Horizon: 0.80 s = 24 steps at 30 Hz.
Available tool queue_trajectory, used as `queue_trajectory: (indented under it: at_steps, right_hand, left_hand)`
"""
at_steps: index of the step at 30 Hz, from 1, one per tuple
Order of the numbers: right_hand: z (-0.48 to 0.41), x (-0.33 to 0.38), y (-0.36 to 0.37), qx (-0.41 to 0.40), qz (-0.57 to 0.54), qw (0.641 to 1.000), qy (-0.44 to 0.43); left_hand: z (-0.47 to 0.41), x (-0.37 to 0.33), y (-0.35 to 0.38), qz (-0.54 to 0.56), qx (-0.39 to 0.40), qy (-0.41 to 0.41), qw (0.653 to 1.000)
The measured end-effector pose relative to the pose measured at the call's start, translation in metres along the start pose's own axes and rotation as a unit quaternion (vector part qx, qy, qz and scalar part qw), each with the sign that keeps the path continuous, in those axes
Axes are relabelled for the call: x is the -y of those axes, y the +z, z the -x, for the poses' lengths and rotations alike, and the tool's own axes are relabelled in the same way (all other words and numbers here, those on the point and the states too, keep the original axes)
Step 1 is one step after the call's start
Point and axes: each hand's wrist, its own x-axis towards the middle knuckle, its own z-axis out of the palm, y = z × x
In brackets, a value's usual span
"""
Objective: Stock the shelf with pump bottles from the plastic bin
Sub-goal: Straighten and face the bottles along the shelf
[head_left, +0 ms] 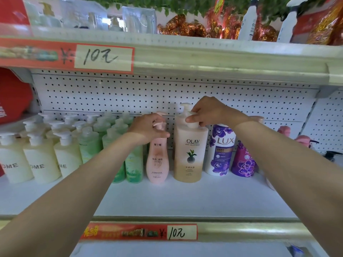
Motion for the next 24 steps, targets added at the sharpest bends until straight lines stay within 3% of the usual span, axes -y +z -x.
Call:
queue_trajectory:
  at_steps: [13,24]
  right_hand:
    - [0.007,0.004,0.005,0.002,-0.073,0.997,-0.006]
    - [0.005,0.005,-0.004,0.05,-0.056,0.997,-0.009]
  left_hand:
    - [-0.003,0.004,-0.002,0.01,0.029,0.001,1.0]
    - [-0.005,-0.007,-0.004,0.068,0.038,0.004,0.997]
